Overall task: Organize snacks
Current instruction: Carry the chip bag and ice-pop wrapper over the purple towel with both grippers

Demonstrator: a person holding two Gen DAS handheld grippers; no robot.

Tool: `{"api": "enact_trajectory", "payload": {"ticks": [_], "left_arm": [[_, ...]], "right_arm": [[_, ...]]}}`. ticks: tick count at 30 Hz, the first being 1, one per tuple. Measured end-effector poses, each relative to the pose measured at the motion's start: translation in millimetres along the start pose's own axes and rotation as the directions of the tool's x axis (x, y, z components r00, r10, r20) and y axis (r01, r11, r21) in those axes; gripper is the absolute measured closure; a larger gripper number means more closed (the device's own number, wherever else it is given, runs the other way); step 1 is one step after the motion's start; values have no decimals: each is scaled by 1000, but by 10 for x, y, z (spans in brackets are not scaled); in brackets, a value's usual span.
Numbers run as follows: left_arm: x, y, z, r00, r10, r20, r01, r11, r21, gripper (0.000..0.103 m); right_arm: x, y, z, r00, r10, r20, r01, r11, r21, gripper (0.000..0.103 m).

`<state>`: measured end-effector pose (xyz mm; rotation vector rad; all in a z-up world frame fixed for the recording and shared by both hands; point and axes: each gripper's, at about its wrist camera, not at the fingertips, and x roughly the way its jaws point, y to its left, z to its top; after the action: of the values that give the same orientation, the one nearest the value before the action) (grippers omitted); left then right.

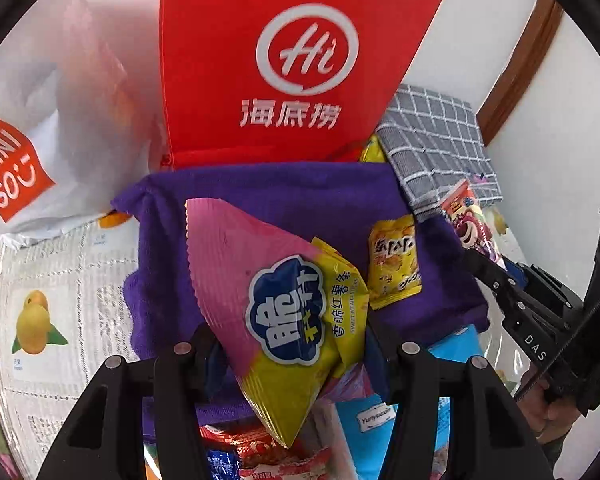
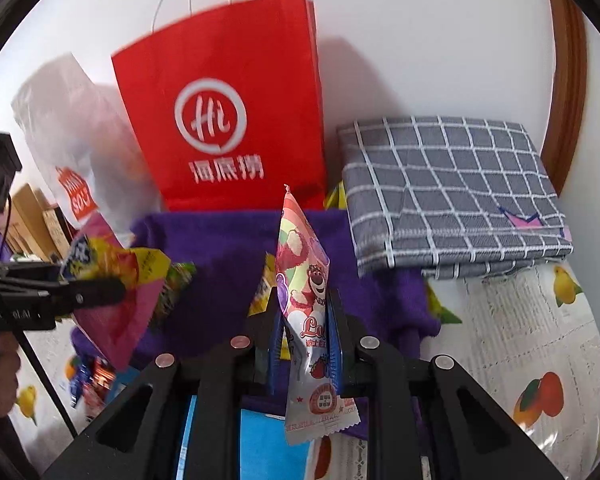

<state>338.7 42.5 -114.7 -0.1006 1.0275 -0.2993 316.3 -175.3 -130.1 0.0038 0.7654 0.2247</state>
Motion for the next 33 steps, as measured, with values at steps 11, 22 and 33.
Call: {"api": "enact_trajectory", "payload": {"ticks": [11, 22, 33], "left_arm": [[115, -46, -8, 1000, 4, -22, -4, 1000, -4, 49], [218, -20, -16, 999, 15, -49, -16, 1000, -19, 49], [269, -62, -41, 997, 37, -70, -37, 999, 0, 49]], "right_arm": [[34, -150, -85, 998, -56, 18, 56, 998, 27, 83], [84, -178, -107, 998, -55, 0, 55, 998, 34, 83], [219, -189, -139, 998, -46, -39, 48, 998, 47, 83]]}}
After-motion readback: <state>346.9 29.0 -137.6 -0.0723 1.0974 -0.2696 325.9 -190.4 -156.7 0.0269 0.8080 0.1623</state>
